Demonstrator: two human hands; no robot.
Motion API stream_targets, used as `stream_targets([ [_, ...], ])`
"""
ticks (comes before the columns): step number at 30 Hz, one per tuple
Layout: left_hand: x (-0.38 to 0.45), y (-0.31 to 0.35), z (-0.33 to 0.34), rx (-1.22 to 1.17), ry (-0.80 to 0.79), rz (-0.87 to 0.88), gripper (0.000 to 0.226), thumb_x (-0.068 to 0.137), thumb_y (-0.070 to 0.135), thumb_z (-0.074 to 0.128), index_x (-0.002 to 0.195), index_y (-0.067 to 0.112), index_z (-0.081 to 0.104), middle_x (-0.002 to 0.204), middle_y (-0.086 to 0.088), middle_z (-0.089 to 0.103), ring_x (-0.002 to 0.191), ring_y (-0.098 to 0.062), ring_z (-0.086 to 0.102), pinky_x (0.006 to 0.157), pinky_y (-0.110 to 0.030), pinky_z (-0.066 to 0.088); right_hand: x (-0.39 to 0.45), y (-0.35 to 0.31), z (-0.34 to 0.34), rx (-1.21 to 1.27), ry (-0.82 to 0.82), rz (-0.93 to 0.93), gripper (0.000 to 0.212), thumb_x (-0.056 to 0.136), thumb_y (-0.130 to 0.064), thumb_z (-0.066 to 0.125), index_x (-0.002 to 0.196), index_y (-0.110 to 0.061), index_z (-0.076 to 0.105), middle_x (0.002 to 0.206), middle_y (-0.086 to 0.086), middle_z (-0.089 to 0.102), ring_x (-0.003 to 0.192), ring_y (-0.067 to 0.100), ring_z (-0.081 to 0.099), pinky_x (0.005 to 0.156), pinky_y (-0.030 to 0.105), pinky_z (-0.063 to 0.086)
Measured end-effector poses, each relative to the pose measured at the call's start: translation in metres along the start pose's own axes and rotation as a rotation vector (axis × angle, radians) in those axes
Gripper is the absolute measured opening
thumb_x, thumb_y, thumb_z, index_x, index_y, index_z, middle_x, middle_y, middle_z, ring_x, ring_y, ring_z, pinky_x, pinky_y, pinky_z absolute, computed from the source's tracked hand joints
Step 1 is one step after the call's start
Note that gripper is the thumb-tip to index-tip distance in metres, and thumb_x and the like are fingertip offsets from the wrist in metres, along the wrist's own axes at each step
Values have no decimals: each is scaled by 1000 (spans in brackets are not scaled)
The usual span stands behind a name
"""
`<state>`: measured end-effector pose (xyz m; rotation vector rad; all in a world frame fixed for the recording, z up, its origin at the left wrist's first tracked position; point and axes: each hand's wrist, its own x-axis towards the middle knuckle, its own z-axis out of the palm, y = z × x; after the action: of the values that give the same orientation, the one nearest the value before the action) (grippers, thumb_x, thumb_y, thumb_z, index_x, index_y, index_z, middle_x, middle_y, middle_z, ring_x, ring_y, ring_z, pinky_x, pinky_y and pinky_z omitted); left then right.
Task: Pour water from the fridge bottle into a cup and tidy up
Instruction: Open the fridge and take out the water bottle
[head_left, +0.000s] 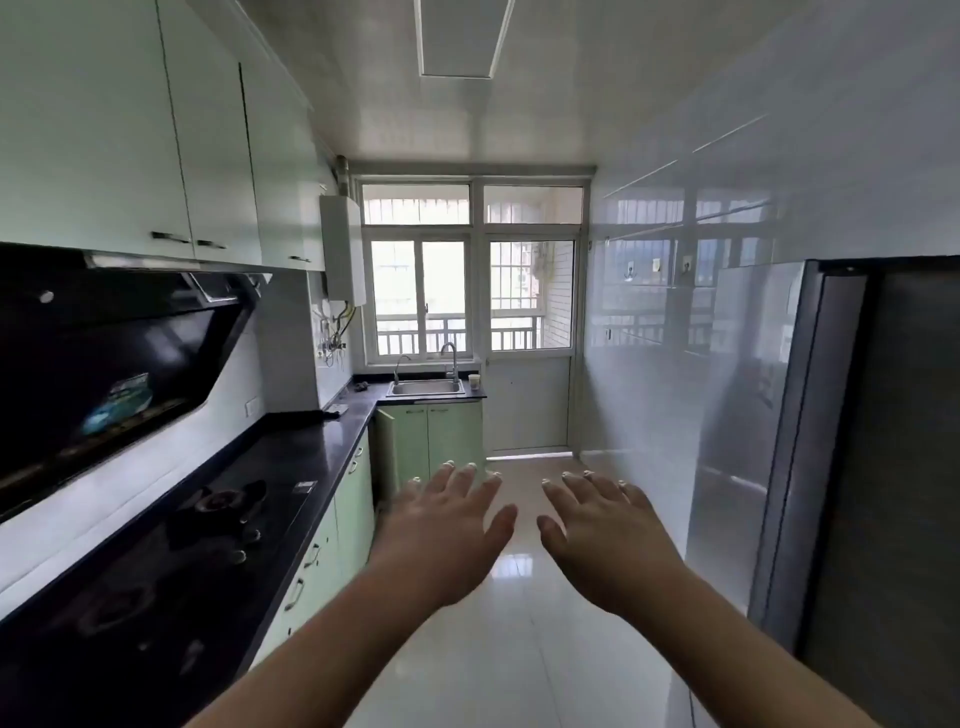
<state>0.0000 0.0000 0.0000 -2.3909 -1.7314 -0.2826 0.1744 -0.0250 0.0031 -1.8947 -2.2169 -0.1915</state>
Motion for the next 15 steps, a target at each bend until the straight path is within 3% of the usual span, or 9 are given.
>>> stream_targets([
  [4, 36, 15, 8, -55, -86, -68, 61, 101, 60, 13, 156, 35, 12, 166, 2, 10, 153, -25, 4, 122, -48, 10, 22, 44, 6, 9, 14, -11, 56, 102, -48, 18, 154, -28, 16, 162, -2, 18, 149, 17, 14, 119, 40, 11],
  [15, 106, 29, 42, -44, -87, -83, 58, 102, 57, 18, 156, 35, 19, 164, 4, 20, 151, -18, 14, 118, -41, 17, 92, 95, 34, 98, -4, -57, 55, 102, -49, 20, 153, -28, 19, 161, -3, 21, 147, 16, 17, 118, 38, 14],
])
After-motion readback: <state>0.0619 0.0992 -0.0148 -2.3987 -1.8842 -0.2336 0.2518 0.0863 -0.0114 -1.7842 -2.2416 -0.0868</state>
